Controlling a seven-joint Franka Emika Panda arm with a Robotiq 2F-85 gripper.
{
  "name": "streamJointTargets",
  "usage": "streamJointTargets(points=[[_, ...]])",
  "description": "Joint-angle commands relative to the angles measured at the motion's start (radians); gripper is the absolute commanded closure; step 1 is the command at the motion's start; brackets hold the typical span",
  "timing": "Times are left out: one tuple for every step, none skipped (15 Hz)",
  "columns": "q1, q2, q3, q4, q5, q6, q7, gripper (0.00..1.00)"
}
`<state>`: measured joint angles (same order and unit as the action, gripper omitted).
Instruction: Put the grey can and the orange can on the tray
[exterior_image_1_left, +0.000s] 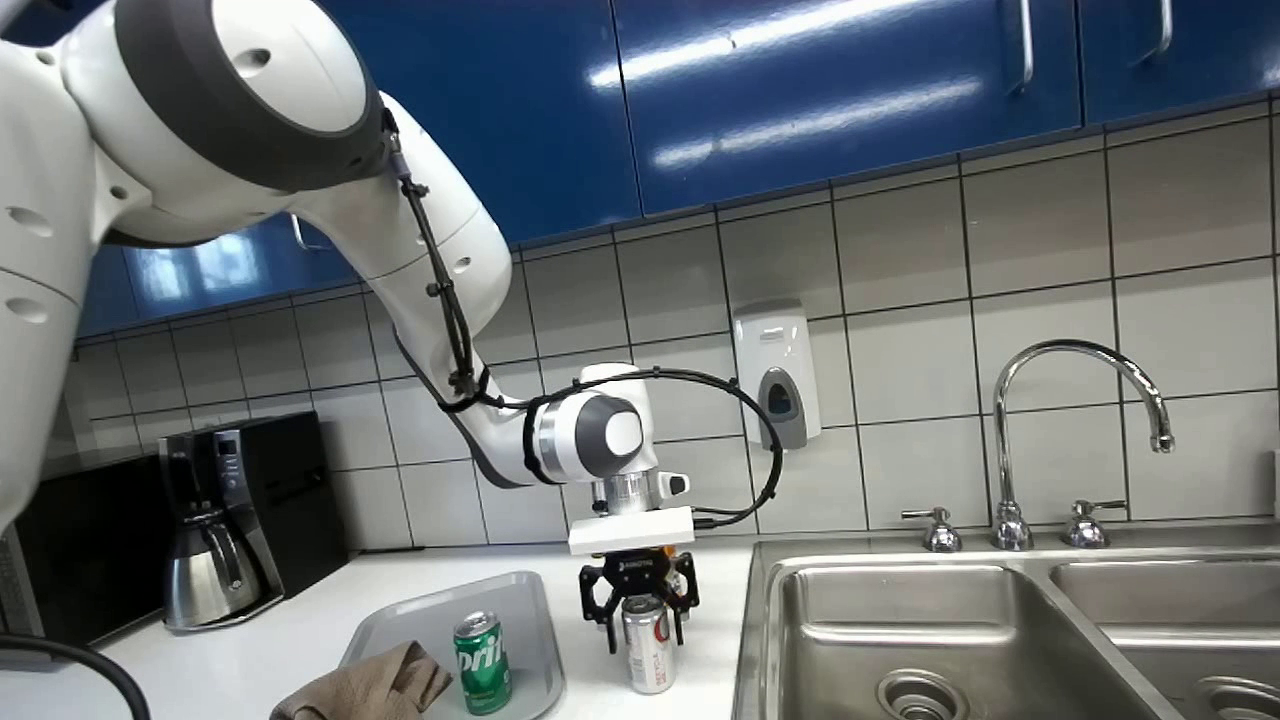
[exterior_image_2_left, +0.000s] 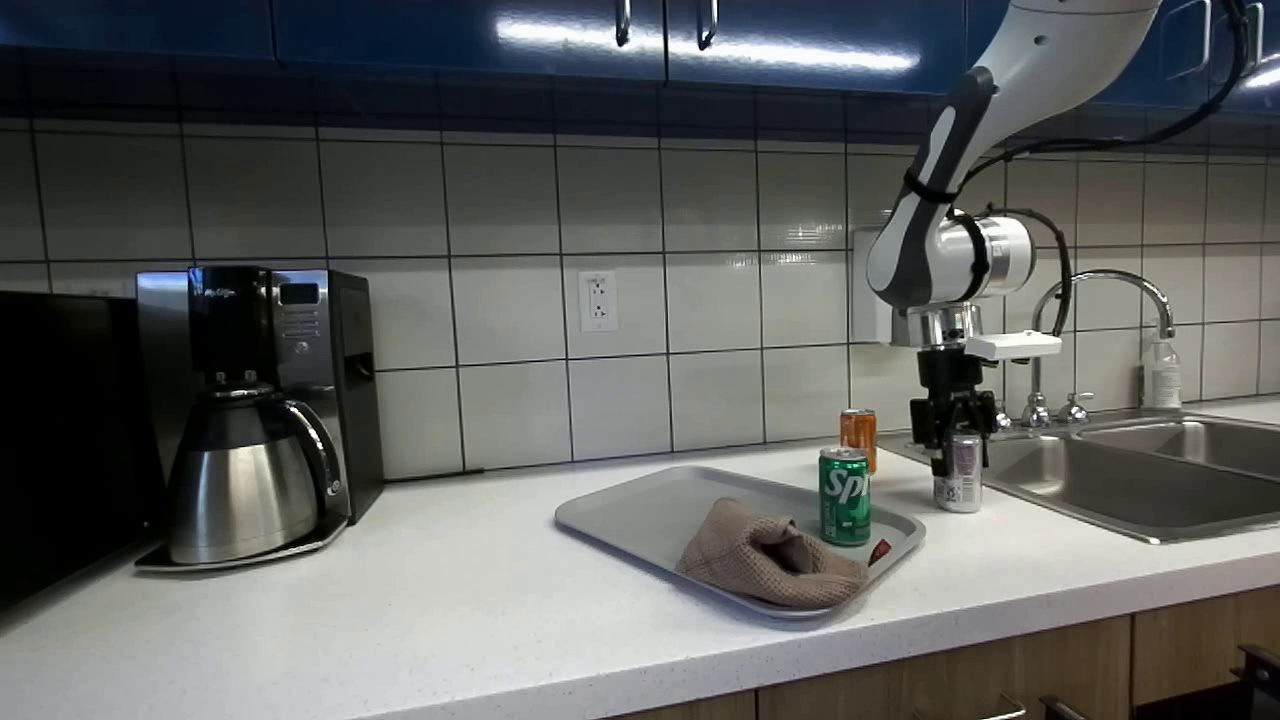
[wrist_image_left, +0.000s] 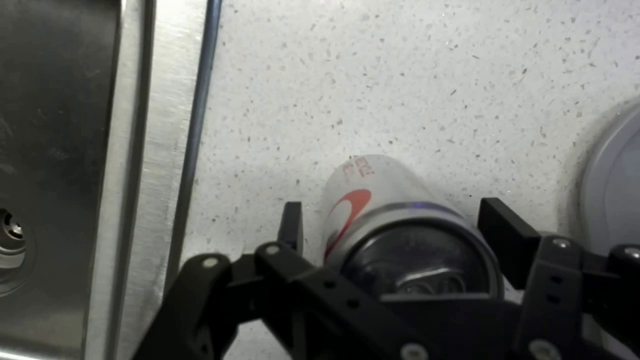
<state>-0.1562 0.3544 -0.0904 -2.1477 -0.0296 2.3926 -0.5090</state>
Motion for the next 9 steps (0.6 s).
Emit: streamJointTargets(points=[[-0.016, -0.035, 0.012, -0.031, -0.028, 0.020, 0.007, 0.43], [-0.016, -0.034, 0.011, -0.030, -0.030, 0.021, 0.008, 0.51], [-0.016, -0.035, 0.011, -0.029, -0.031, 0.021, 0.007, 0.59], [-0.016, -0.037, 0.011, -0.030, -0.032, 0.020, 0.007, 0.59], [-0.016, -0.039, 0.011, -0.033, -0.033, 0.021, 0.009, 0.59], [-0.015, -0.044, 0.010, -0.036, -0.036, 0.021, 0.009, 0.59], [-0.013, -0.050, 0.009, -0.040, -0.040, 0.021, 0.011, 0.59], [-0.011, -0.059, 0.009, -0.044, -0.044, 0.021, 0.011, 0.59], [-0.009, -0.065, 0.010, -0.046, -0.048, 0.022, 0.011, 0.59]])
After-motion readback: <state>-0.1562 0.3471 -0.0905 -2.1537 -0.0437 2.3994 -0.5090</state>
